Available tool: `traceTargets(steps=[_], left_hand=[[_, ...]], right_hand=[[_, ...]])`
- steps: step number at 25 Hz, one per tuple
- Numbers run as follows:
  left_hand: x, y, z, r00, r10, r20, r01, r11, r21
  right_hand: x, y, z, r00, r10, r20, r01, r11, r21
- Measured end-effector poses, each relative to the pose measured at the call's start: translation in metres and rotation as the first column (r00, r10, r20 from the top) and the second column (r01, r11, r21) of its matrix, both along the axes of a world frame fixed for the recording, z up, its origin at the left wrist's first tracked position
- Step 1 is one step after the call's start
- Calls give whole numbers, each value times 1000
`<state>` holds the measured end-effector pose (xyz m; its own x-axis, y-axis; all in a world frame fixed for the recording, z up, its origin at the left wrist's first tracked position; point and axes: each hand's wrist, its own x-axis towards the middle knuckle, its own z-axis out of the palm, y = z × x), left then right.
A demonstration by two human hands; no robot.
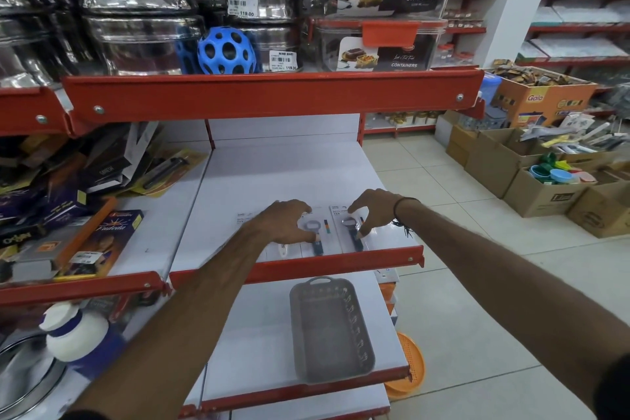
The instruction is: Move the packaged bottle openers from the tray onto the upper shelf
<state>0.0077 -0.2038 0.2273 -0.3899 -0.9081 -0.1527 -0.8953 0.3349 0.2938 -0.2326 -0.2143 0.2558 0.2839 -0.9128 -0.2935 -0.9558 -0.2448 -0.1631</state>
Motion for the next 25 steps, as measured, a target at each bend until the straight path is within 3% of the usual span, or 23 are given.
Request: traceTargets(steps=[6, 15, 25], left_hand=[[-8, 4, -14, 997, -6, 76, 5, 1000, 11], [-11, 0, -17, 997, 15, 69, -16, 1000, 6], [-10, 6, -20, 1000, -7, 26, 7, 1000, 6]], right_hand=[[4, -2, -6, 998, 36, -52, -34, 999, 40], [28, 3, -7, 994, 36, -107, -35, 999, 10], [24, 17, -5, 999, -34, -6, 34, 999, -24]])
